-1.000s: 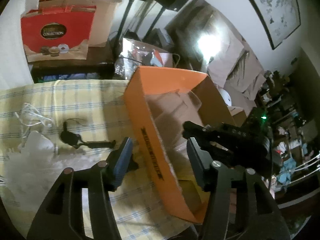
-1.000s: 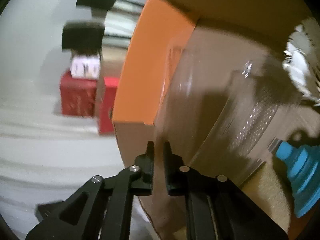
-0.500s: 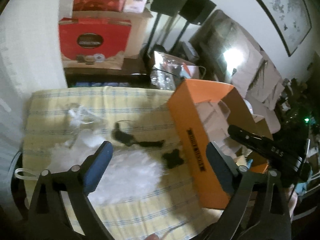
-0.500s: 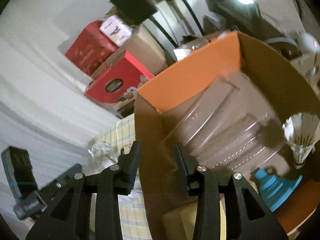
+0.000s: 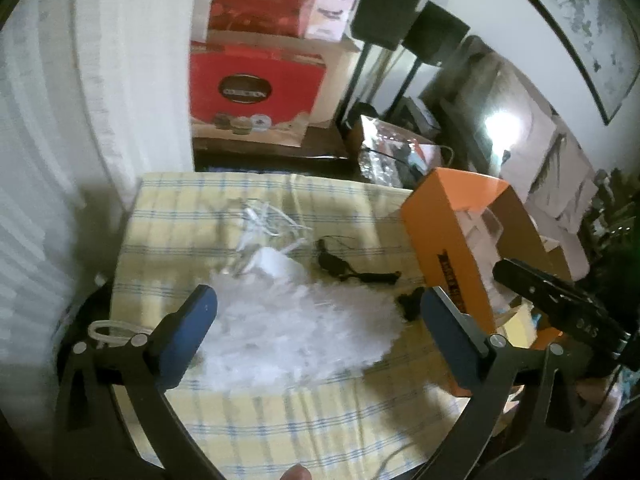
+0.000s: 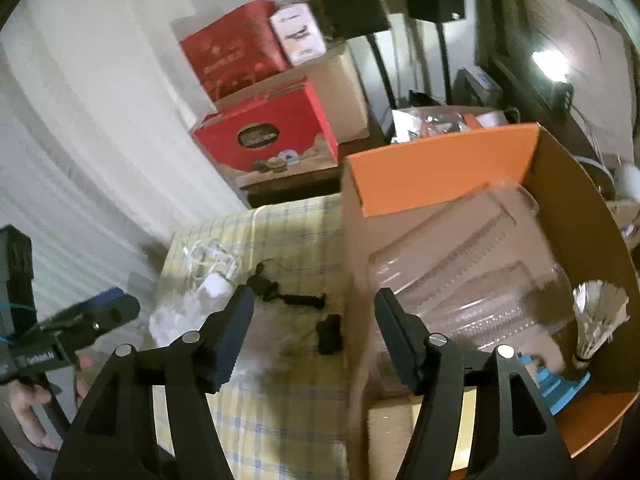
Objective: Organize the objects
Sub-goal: 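Grasp the white feather duster with both grippers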
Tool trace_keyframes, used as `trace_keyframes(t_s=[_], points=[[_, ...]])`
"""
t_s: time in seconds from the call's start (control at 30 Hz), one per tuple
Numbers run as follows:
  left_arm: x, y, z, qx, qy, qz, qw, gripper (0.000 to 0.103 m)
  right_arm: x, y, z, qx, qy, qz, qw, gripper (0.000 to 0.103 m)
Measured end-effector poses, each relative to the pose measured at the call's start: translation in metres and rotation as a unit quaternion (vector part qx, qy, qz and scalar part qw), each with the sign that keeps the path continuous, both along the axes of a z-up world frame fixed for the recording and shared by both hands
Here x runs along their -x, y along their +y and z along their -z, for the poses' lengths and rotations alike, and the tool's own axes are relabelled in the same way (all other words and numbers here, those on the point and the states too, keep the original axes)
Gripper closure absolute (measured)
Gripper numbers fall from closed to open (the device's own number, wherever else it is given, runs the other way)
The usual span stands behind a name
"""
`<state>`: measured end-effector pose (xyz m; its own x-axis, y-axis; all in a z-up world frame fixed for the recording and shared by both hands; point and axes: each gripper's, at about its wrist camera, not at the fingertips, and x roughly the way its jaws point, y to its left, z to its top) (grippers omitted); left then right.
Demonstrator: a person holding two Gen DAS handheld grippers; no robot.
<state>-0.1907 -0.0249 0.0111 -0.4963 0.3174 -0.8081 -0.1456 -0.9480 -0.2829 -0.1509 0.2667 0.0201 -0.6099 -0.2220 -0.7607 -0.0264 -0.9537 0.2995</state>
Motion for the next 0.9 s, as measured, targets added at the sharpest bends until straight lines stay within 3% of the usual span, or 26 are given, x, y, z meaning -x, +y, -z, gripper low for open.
trace_keyframes(t_s=[0.3,0.57,0.9], points=[[-0.006,-0.018,0.004,0.026,-0.002,-0.002,0.9997,0.001,0.009,-0.042,0.006,-0.047,-0.025,-0.051,0.997,0.035],[-0.013,-0.051,0.033,0.036,-0.020,-0.018,0.9990,0.001,0.011,-0.075,0.017,-0.063,-0.029,-0.097,0.993,0.033],[-0.026,-0.088,0.071,-0.005,-0.030,-0.042,0.9987,0.005,0.016,-0.106,0.053,-0.063,-0.046,-0.115,0.990,0.033]])
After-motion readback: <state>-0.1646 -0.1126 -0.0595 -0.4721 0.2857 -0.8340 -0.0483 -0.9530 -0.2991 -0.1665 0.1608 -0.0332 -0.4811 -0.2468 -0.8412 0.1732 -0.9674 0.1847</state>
